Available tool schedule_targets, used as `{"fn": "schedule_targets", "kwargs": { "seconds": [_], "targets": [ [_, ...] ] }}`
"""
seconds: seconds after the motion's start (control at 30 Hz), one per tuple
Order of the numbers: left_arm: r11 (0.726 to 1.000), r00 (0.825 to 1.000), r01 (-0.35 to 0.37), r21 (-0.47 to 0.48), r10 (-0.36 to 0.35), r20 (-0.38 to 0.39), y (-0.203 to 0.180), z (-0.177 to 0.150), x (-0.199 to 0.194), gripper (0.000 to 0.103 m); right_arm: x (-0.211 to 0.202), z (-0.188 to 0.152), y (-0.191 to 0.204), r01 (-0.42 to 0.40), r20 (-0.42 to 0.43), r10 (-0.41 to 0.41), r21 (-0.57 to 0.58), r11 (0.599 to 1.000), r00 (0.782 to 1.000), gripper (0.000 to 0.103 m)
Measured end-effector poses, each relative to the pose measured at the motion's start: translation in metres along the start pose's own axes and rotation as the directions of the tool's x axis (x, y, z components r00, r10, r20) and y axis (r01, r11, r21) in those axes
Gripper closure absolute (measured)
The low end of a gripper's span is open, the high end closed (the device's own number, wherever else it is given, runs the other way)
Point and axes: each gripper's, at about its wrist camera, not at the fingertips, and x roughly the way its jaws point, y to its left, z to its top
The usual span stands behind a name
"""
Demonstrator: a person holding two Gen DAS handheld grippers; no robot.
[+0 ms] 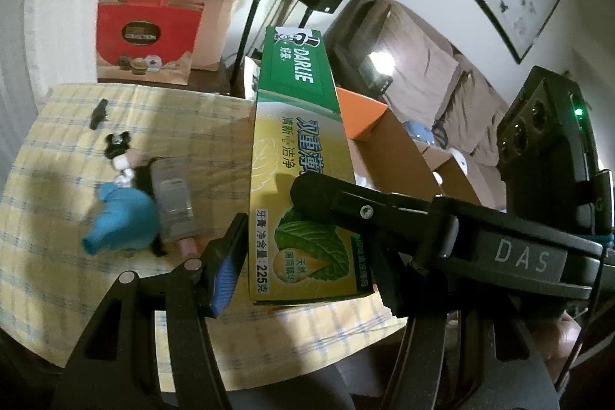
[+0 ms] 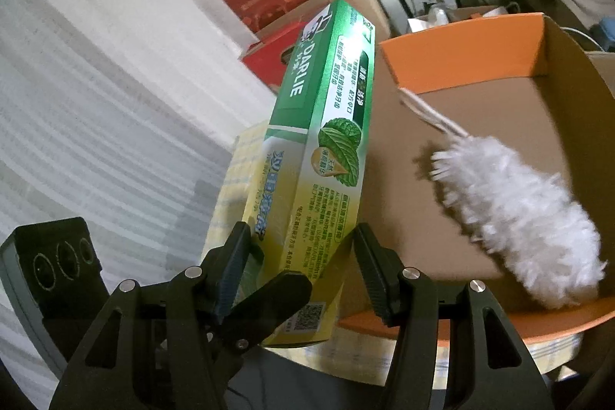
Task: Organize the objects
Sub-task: 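Lower the toothpaste box upright into the orange box beside the duster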
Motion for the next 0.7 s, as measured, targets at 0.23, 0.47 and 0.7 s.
{"fn": "schedule_targets", "kwargs": {
  "seconds": [0.23, 0.47, 0.7],
  "targets": [
    [1.000, 1.000, -0.019, 0.021, 0.019, -0.018, -0.026, 0.004, 0.027, 0.047, -0.008, 0.008, -0.033, -0.018, 0.007, 0.018, 0.058, 0.998, 1.000, 0.046],
    [0.998, 0.998, -0.044, 0.034, 0.045, -0.053, -0.037, -0.001, 0.055, 0.047, 0.001, 0.018, -0.074, -0.058, -0.048, 0.065, 0.129, 0.990, 0.997, 0.046],
    [0.998, 0.993, -0.062, 0.007, 0.063, -0.098, -0.037, -0.010, 0.076, 0.046, 0.011, 0.015, -0.093, -0.052, -0.091, 0.065, 0.144, 0.988, 0.994, 0.046]
  ]
}}
